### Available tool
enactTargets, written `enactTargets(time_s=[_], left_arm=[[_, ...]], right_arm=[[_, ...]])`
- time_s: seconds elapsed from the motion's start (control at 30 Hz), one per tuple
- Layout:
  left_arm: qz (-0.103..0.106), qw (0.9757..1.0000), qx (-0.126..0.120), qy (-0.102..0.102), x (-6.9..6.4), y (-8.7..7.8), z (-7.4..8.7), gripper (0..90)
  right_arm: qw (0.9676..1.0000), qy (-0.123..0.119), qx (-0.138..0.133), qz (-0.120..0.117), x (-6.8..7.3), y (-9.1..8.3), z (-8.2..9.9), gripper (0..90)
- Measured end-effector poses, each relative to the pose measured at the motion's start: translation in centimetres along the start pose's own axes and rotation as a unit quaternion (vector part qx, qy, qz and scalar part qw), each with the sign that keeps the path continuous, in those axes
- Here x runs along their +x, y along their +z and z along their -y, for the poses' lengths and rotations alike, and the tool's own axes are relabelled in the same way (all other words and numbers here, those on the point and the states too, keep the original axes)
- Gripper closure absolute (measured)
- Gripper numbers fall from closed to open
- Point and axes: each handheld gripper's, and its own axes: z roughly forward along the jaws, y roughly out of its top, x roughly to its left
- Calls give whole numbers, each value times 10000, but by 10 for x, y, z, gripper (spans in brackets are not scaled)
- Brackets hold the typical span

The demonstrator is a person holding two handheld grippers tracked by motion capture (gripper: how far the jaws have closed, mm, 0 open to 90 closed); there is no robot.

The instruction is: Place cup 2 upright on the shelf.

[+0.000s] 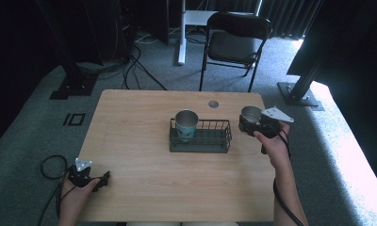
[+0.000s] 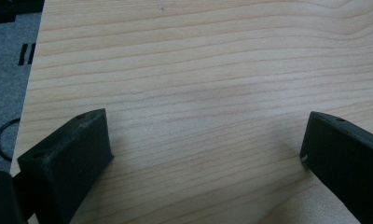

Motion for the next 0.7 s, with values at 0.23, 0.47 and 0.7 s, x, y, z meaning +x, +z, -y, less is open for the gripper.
enactTargets(time_s=[0.23,0.47,0.7], left_arm=[[0,10000,-1,0,0,0,0,22],[1,10000,0,0,0,0,0,22],[-1,10000,0,1,0,0,0,23]], right_arm=[[9997,-50,-64,-237,10,0,-9,142],[9989,-136,-83,-450,26,6,-16,142],[9977,-127,-89,-663,38,13,-18,142]])
